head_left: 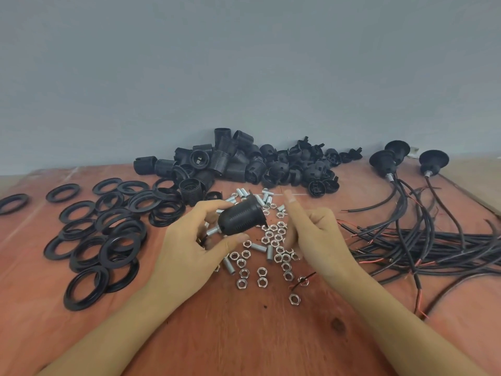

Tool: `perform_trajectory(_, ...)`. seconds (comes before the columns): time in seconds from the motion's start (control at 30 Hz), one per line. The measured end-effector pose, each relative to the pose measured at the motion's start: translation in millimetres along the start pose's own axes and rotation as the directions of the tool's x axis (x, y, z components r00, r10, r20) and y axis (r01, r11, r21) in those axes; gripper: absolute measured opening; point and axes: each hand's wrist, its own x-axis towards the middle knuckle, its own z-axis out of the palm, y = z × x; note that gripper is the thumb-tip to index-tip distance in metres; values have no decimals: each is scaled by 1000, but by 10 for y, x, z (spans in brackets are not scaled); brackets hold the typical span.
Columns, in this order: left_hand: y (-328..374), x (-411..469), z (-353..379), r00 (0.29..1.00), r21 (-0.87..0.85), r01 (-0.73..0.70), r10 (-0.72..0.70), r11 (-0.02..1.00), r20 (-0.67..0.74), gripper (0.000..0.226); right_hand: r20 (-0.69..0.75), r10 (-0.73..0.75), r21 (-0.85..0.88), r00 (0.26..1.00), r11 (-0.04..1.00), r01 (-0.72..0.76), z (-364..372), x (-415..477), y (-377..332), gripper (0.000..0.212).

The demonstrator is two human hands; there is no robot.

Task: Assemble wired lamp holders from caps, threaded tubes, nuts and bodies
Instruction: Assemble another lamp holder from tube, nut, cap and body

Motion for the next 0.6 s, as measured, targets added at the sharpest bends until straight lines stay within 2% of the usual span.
perform_trajectory(0.07,-1,6,-1,1000,5,3,-3,1000,-24,44,-87,-20,27,996,999,22,-15,9,-1,72)
perform_trajectory(0.17,25,9,0,999,25,-15,16,1000,-31,44,9,-4,-30,1000,1000,4,9,4,19,73)
perform_trajectory(0.27,77,5,-4,998,46,-57,58,997,-23,42,128,10,-91,992,996,2,78,-34,34,44)
perform_trajectory(0.37,109,-5,-3,996,53,-80,81,995,-22,42,109,-14,-21,994,1000,16,135,-47,42,23)
perform_trajectory(0.4,117,-7,-7,995,71,-98,100,993,-24,43,95,-1,31,996,1000,-2,152,-48,37,21)
perform_trajectory(0.47,140,-7,-11,987,135,-158,162,978,-19,46,89,59,218,994,973,-78,175,-50,18,31)
perform_trajectory(0.53,183,-19,-6,978,184,-207,209,961,9,47,97,110,458,989,877,-143,167,-25,-37,45)
perform_trajectory(0.6,219,-41,-2,974,170,-227,220,959,56,40,49,164,627,985,762,-158,92,40,-116,49)
